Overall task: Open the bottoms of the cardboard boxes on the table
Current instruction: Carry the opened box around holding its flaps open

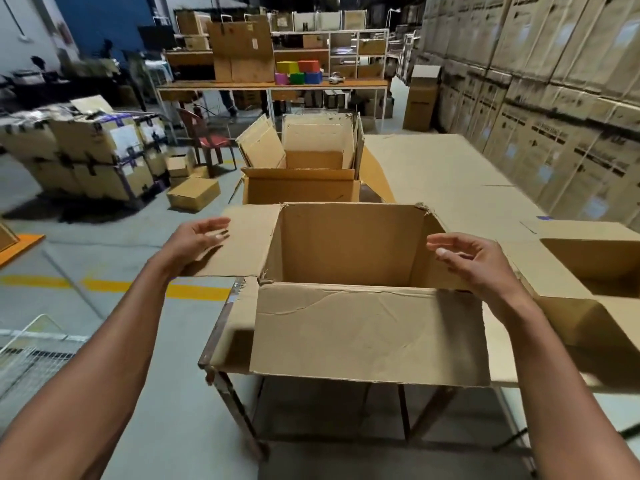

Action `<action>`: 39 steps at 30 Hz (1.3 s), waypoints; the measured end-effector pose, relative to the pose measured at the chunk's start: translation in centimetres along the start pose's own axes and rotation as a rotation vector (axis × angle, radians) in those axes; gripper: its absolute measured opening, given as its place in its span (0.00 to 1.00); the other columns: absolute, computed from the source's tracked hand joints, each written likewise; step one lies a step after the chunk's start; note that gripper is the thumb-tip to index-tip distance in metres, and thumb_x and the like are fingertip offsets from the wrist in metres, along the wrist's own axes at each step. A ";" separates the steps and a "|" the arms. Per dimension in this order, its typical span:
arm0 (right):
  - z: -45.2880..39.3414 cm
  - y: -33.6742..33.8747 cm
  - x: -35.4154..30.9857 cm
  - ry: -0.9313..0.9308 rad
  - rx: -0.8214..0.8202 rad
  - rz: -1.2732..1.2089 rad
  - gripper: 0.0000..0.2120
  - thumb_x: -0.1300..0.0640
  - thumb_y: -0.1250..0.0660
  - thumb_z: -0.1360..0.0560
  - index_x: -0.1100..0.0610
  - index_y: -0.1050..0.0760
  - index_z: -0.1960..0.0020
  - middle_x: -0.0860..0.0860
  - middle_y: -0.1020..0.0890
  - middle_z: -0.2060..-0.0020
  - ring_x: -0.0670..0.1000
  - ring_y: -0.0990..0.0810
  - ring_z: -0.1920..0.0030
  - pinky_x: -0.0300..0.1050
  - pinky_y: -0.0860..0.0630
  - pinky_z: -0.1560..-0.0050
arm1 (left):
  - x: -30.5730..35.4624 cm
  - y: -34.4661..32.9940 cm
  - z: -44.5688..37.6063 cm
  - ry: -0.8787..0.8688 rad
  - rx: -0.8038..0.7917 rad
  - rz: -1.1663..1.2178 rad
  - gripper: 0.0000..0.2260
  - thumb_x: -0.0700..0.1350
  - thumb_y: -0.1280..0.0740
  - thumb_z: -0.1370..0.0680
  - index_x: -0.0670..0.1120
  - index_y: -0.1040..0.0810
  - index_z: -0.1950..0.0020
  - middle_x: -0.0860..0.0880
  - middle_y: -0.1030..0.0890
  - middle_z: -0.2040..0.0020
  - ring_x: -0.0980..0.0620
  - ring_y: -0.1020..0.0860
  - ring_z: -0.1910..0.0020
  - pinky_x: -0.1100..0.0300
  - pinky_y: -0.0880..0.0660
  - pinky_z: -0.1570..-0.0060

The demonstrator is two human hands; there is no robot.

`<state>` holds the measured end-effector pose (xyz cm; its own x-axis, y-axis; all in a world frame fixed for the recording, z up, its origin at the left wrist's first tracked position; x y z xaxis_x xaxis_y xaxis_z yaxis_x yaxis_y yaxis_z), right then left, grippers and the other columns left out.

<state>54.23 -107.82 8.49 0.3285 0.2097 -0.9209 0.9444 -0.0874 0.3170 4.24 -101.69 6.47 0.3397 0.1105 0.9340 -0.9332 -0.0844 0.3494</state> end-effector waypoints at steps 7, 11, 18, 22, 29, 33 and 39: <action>-2.1 1.2 -0.1 0.000 -0.008 0.019 0.10 0.61 0.30 0.22 0.47 0.16 0.47 0.47 0.13 0.50 0.47 0.17 0.50 0.41 0.26 0.48 | 8.0 0.9 0.1 -0.077 -0.133 -0.099 0.19 0.32 0.39 0.19 0.47 0.23 0.31 0.51 0.19 0.36 0.49 0.19 0.39 0.57 0.19 0.48; -3.5 2.9 -0.1 -0.013 0.002 0.028 0.12 0.63 0.33 0.21 0.48 0.17 0.47 0.50 0.14 0.50 0.48 0.19 0.53 0.42 0.26 0.54 | 10.3 -1.1 0.0 -0.116 -0.171 -0.276 0.17 0.36 0.38 0.18 0.53 0.21 0.34 0.54 0.20 0.36 0.53 0.22 0.38 0.52 0.22 0.45; -4.6 5.3 3.4 -0.128 0.030 0.065 0.14 0.65 0.34 0.21 0.54 0.19 0.39 0.51 0.16 0.47 0.35 0.19 0.54 0.31 0.27 0.55 | 12.9 -3.6 0.1 -0.199 -0.165 -0.367 0.15 0.39 0.36 0.18 0.52 0.21 0.34 0.52 0.20 0.36 0.54 0.25 0.35 0.56 0.29 0.37; -4.6 6.0 7.1 -0.286 -0.012 -0.003 0.16 0.62 0.36 0.20 0.50 0.21 0.35 0.47 0.19 0.37 0.49 0.25 0.38 0.52 0.35 0.37 | 13.3 -4.0 0.1 -0.206 -0.157 -0.402 0.15 0.40 0.36 0.18 0.52 0.21 0.33 0.52 0.20 0.35 0.53 0.26 0.34 0.53 0.30 0.33; -2.7 6.0 12.6 -0.440 -0.040 -0.158 0.24 0.52 0.34 0.26 0.43 0.26 0.30 0.47 0.31 0.25 0.55 0.42 0.23 0.60 0.49 0.25 | 13.4 -4.1 0.6 -0.205 -0.138 -0.417 0.15 0.39 0.36 0.18 0.52 0.21 0.34 0.52 0.20 0.36 0.53 0.25 0.35 0.55 0.29 0.36; -1.3 5.6 14.8 -0.483 -0.027 -0.290 0.30 0.47 0.27 0.34 0.41 0.24 0.31 0.44 0.31 0.25 0.54 0.36 0.25 0.52 0.26 0.36 | 13.4 -4.0 1.0 -0.201 -0.131 -0.418 0.16 0.38 0.37 0.18 0.51 0.21 0.33 0.52 0.19 0.37 0.55 0.24 0.37 0.61 0.29 0.43; -1.6 6.5 13.8 -0.523 0.004 -0.303 0.20 0.62 0.39 0.21 0.43 0.22 0.35 0.44 0.26 0.29 0.55 0.25 0.39 0.52 0.29 0.40 | 13.0 -3.3 1.0 -0.183 -0.115 -0.422 0.16 0.38 0.37 0.18 0.52 0.21 0.34 0.53 0.18 0.39 0.54 0.24 0.37 0.56 0.29 0.39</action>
<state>64.91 -103.92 -1.76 -0.0062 -0.2805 -0.9598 0.9944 -0.1026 0.0236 11.80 -100.98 17.53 0.6978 -0.0655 0.7133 -0.7122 0.0420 0.7007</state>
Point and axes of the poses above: each hand's wrist, its own z-axis away from the middle knuckle, its own y-axis out of the back of the hand, x = y × z, the point moved 7 cm from there along -z, towards the middle knuckle
